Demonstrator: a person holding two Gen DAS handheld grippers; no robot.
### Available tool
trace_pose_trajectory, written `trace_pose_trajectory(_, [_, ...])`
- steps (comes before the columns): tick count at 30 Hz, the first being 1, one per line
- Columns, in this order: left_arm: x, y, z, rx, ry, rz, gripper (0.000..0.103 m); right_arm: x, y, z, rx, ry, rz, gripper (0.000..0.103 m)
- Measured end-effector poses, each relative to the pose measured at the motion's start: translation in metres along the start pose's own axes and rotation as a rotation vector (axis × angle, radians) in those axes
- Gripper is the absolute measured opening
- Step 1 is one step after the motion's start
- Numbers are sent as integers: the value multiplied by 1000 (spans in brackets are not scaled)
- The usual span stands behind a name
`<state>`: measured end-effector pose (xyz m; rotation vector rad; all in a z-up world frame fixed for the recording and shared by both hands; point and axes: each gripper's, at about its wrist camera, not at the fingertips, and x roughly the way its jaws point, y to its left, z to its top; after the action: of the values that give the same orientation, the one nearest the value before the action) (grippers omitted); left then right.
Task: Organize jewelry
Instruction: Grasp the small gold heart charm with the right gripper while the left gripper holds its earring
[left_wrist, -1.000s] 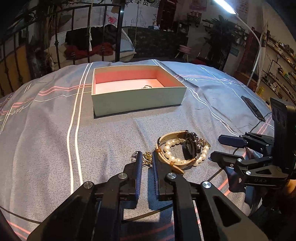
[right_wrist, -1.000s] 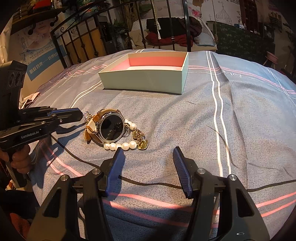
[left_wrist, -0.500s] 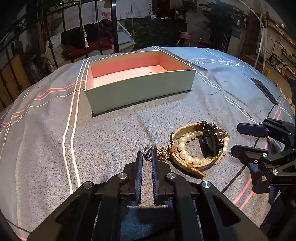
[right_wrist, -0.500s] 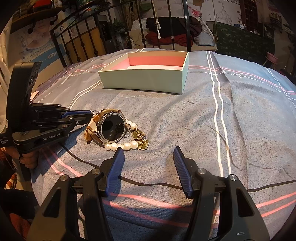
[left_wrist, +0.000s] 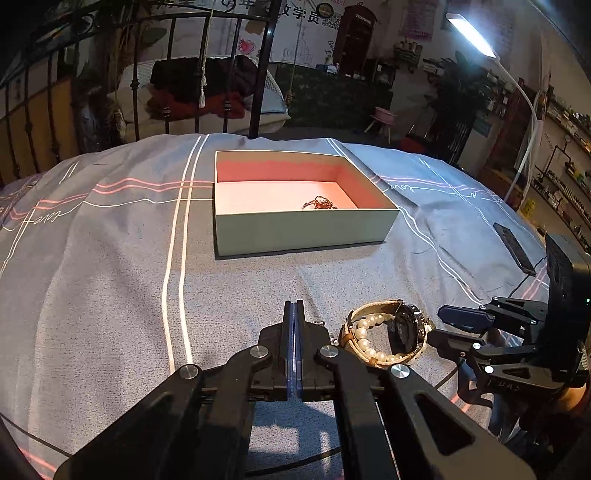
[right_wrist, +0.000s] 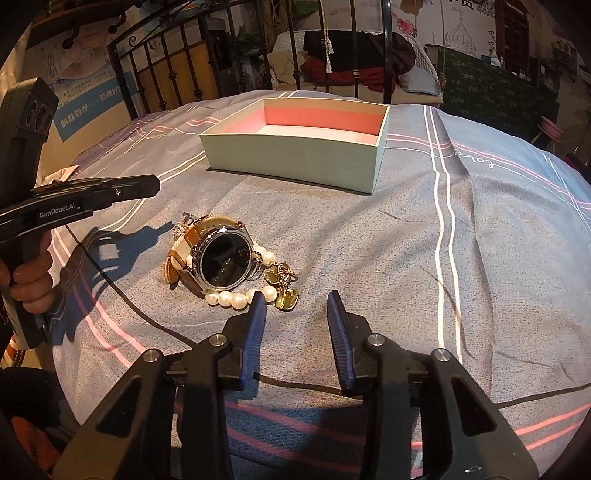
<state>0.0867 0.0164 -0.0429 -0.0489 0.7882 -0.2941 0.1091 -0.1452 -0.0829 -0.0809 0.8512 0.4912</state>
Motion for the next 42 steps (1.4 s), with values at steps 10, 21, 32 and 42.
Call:
trace_pose_trajectory(10, [12,-11,-12,27,53,4,0,10,11,8,-88,20,-24,12])
trace_pose_trajectory(21, [14,-22,-25,53,90,-34,2,-5,5,-3,-26,-16,-2,12])
trace_pose_trajectory(32, [31,-28,-18,99,116,43,27,-5,4,-3,-10,-16,16,12])
trace_pose_trajectory(42, [36,-26,-11,92,103,40,10,-5,3,-4,-4,-20,22,12])
